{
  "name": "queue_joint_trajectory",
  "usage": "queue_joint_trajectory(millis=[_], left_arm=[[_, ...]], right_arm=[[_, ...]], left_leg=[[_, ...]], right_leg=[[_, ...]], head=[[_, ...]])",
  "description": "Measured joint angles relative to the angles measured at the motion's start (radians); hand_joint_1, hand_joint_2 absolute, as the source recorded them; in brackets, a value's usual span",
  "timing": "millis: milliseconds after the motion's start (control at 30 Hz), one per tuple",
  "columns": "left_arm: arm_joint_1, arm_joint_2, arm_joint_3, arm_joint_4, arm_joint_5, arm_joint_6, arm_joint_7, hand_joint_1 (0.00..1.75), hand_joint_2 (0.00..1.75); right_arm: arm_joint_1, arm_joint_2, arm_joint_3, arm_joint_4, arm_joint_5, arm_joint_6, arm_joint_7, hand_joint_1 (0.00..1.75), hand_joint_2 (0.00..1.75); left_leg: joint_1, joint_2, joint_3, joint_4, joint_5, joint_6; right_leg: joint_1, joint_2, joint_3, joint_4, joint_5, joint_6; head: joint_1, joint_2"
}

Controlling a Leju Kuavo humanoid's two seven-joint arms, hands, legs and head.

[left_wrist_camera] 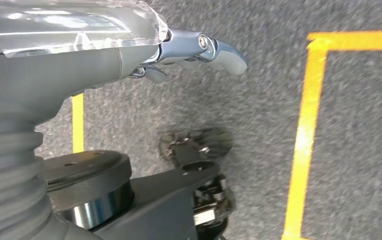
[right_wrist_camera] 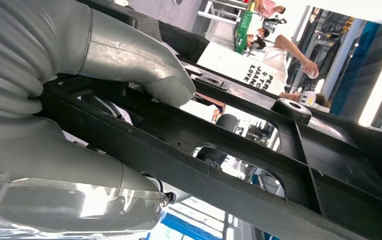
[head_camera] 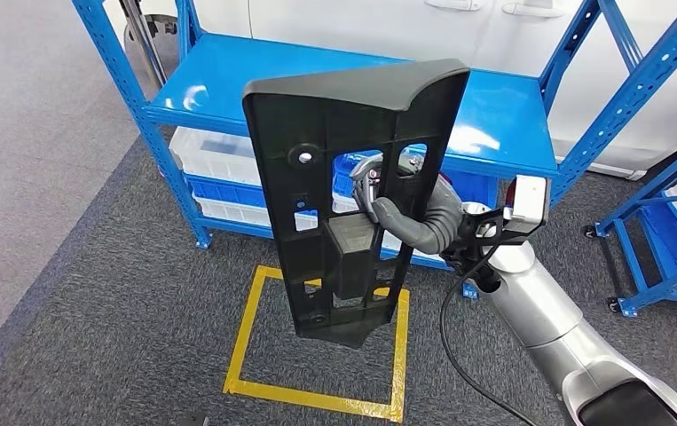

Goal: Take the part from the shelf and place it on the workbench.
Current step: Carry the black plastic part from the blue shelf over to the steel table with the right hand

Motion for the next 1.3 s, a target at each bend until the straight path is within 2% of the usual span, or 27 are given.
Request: queue_joint_trajectory(millis=[100,233,300,367,400,433,467,533,567,600,633,667,700,733,767,800,867,900,933,1000,1033,1067,1100,1133,1200,1233,1300], left_arm=[[0.0,0.0,0.0,0.0,0.0,0.0,0.0,0.0,1.75],[0.0,0.0,0.0,0.0,0.0,0.0,0.0,0.0,1.75],[0.0,0.0,0.0,0.0,0.0,0.0,0.0,0.0,1.75],[0.0,-0.001,0.0,0.0,0.001,0.0,0.0,0.0,1.75],[0.0,-0.001,0.0,0.0,0.003,-0.001,0.0,0.0,1.75],[0.001,-0.001,0.0,0.0,0.004,-0.001,0.001,0.0,1.75],[0.002,-0.001,0.001,0.0,0.004,0.002,0.001,0.0,1.75],[0.004,-0.001,0.001,0.0,-0.001,0.017,-0.001,0.0,1.75],[0.004,-0.001,0.001,0.0,-0.006,0.026,-0.003,0.0,1.75],[0.003,-0.001,0.001,0.0,-0.008,0.032,-0.003,0.0,1.75],[0.003,0.0,0.001,0.0,-0.01,0.034,-0.004,0.0,1.75],[0.002,0.0,0.001,0.0,-0.01,0.034,-0.005,0.0,1.75],[0.001,0.0,0.001,0.0,-0.01,0.033,-0.006,0.0,1.75],[0.0,0.0,0.0,0.0,-0.01,0.032,-0.007,0.0,1.75],[-0.001,0.0,0.0,0.0,-0.011,0.031,-0.008,0.0,1.75],[0.0,0.0,0.0,0.0,-0.011,0.03,-0.01,0.0,1.75],[0.003,0.001,0.0,0.0,-0.011,0.029,-0.012,0.0,1.75],[0.004,0.001,0.0,0.0,-0.011,0.029,-0.012,0.0,1.75],[0.004,0.001,0.0,0.0,-0.011,0.029,-0.013,0.0,1.75],[0.004,0.001,0.0,0.0,-0.011,0.029,-0.014,0.0,1.75],[0.005,0.001,0.0,0.0,-0.011,0.029,-0.015,0.0,1.75],[0.007,0.001,0.0,0.0,-0.011,0.029,-0.015,0.0,1.75],[0.008,0.001,0.0,0.0,-0.011,0.028,-0.015,0.0,1.75],[0.008,0.001,0.0,0.0,-0.011,0.028,-0.015,0.0,1.75],[0.008,0.0,0.0,0.0,-0.012,0.026,-0.015,0.0,1.75],[0.007,-0.001,0.0,0.0,-0.012,0.025,-0.015,0.0,1.75],[0.006,-0.001,0.0,0.0,-0.013,0.023,-0.016,0.0,1.75]], right_arm=[[0.002,0.0,0.0,0.002,0.0,0.0,0.0,1.75,1.75],[0.002,0.0,0.0,0.003,0.0,0.0,0.0,1.75,1.75],[0.002,0.0,0.0,0.003,0.0,0.0,0.0,1.75,1.75],[-0.001,0.0,-0.001,0.003,0.002,0.001,0.0,1.75,1.75],[-0.005,0.0,-0.002,0.003,0.003,0.001,-0.001,1.75,1.75],[-0.009,0.0,-0.003,0.004,0.005,0.001,-0.001,1.75,1.75],[-0.012,-0.002,-0.003,0.004,0.008,0.001,0.0,1.75,1.75],[-0.015,-0.01,-0.003,0.006,0.012,0.002,0.001,1.75,1.75],[-0.014,-0.015,-0.003,0.006,0.013,0.002,0.002,1.75,1.75],[-0.013,-0.017,-0.002,0.006,0.013,0.003,0.003,1.75,1.75],[-0.012,-0.018,-0.002,0.006,0.013,0.003,0.003,1.75,1.75],[-0.012,-0.019,-0.002,0.006,0.013,0.004,0.003,1.75,1.75],[-0.012,-0.019,-0.002,0.005,0.013,0.004,0.003,1.75,1.75],[-0.012,-0.019,-0.003,0.005,0.014,0.004,0.003,1.75,1.75],[-0.012,-0.019,-0.003,0.004,0.015,0.004,0.003,1.75,1.75],[-0.012,-0.02,-0.003,0.004,0.017,0.004,0.003,1.75,1.75],[-0.01,-0.018,-0.003,0.005,0.024,0.002,0.003,1.75,1.75],[-0.008,-0.017,-0.003,0.006,0.027,0.0,0.003,1.75,1.75],[-0.006,-0.015,-0.003,0.006,0.029,-0.001,0.003,1.75,1.75],[-0.002,-0.012,-0.004,0.007,0.031,-0.001,0.003,1.75,1.75],[0.001,-0.011,-0.004,0.009,0.031,-0.002,0.003,1.75,1.75],[0.005,-0.01,-0.004,0.01,0.031,-0.002,0.003,1.75,1.75],[0.007,-0.01,-0.004,0.012,0.031,-0.002,0.002,1.75,1.75],[0.009,-0.01,-0.004,0.013,0.031,-0.002,0.002,1.75,1.75],[0.009,-0.01,-0.004,0.014,0.033,-0.002,0.0,1.75,1.75],[0.008,-0.009,-0.005,0.014,0.034,-0.002,-0.001,1.75,1.75],[0.007,-0.006,-0.007,0.014,0.038,-0.001,-0.003,1.75,1.75]], left_leg=[[-0.002,0.0,-0.027,0.001,0.021,-0.001],[-0.003,0.0,-0.028,0.001,0.022,-0.001],[-0.003,0.0,-0.034,0.001,0.027,-0.002],[-0.004,0.0,-0.05,0.001,0.044,-0.005],[-0.003,0.0,-0.058,-0.006,0.067,-0.012],[-0.002,0.001,-0.074,0.009,0.049,-0.024],[0.0,0.001,-0.092,0.056,0.005,-0.038],[0.005,0.002,-0.126,0.208,-0.093,-0.061],[0.006,0.002,-0.129,0.275,-0.089,-0.066],[0.007,0.002,-0.119,0.303,-0.054,-0.069],[0.008,0.002,-0.092,0.294,-0.018,-0.071],[0.01,0.001,-0.043,0.246,-0.007,-0.07],[0.01,0.0,0.021,0.168,-0.025,-0.069],[0.01,-0.001,0.078,0.089,-0.06,-0.063],[0.008,-0.003,0.118,0.028,-0.094,-0.055],[0.006,-0.004,0.137,-0.006,-0.113,-0.046],[0.004,-0.006,0.132,-0.015,-0.107,-0.025],[0.004,-0.008,0.127,-0.016,-0.098,-0.017],[0.005,-0.01,0.12,-0.017,-0.087,-0.011],[0.003,-0.019,0.099,-0.015,-0.069,-0.005],[0.002,-0.025,0.089,-0.013,-0.062,-0.004],[0.0,-0.033,0.08,-0.012,-0.055,-0.005],[-0.001,-0.041,0.073,-0.011,-0.05,-0.006],[-0.003,-0.05,0.068,-0.01,-0.046,-0.007],[-0.004,-0.066,0.063,-0.01,-0.04,-0.011],[-0.004,-0.073,0.06,-0.01,-0.036,-0.015],[0.001,-0.086,0.051,-0.012,-0.028,-0.026]], right_leg=[[0.001,0.0,0.033,0.008,0.045,-0.004],[0.001,0.0,0.037,0.004,0.049,-0.004],[0.001,0.0,0.054,-0.013,0.062,-0.006],[0.008,-0.001,0.145,-0.122,0.059,-0.019],[0.015,-0.001,0.197,-0.202,0.051,-0.028],[0.018,-0.004,0.23,-0.279,0.056,-0.04],[0.018,-0.008,0.228,-0.322,0.067,-0.048],[0.013,-0.015,0.176,-0.349,0.123,-0.057],[0.013,-0.017,0.154,-0.347,0.139,-0.056],[0.012,-0.018,0.135,-0.345,0.152,-0.053],[0.011,-0.018,0.116,-0.34,0.165,-0.049],[0.011,-0.018,0.099,-0.334,0.175,-0.044],[0.011,-0.017,0.085,-0.325,0.182,-0.039],[0.012,-0.018,0.075,-0.316,0.189,-0.034],[0.012,-0.018,0.071,-0.31,0.194,-0.029],[0.012,-0.019,0.068,-0.308,0.2,-0.023],[0.008,-0.021,0.064,-0.306,0.206,-0.01],[0.006,-0.017,0.056,-0.29,0.19,-0.005],[0.004,-0.012,0.039,-0.252,0.16,-0.002],[0.002,-0.003,-0.01,-0.121,0.077,0.001],[0.002,-0.002,-0.03,-0.057,0.047,0.001],[0.002,-0.001,-0.035,-0.021,0.035,0.0],[0.002,0.0,-0.021,-0.024,0.04,-0.004],[0.003,0.004,0.013,-0.068,0.06,-0.009],[0.005,0.032,0.104,-0.21,0.1,-0.025],[0.007,0.047,0.136,-0.265,0.111,-0.031],[0.01,0.059,0.155,-0.303,0.111,-0.037]], head=[[0.0,0.0],[0.0,0.0],[0.0,0.0],[0.0,0.0],[0.0,0.0],[0.0,0.0],[0.0,0.0],[0.0,0.0],[0.0,0.0],[0.0,0.0],[0.0,0.0],[0.0,0.0],[0.0,0.0],[0.0,0.0],[0.0,0.0],[0.0,0.0],[0.0,0.0],[0.0,0.0],[0.0,0.0],[0.0,0.0],[0.0,0.0],[0.0,0.0],[0.0,0.0],[0.0,0.0],[0.0,0.0],[0.0,0.0],[0.0,0.0]])
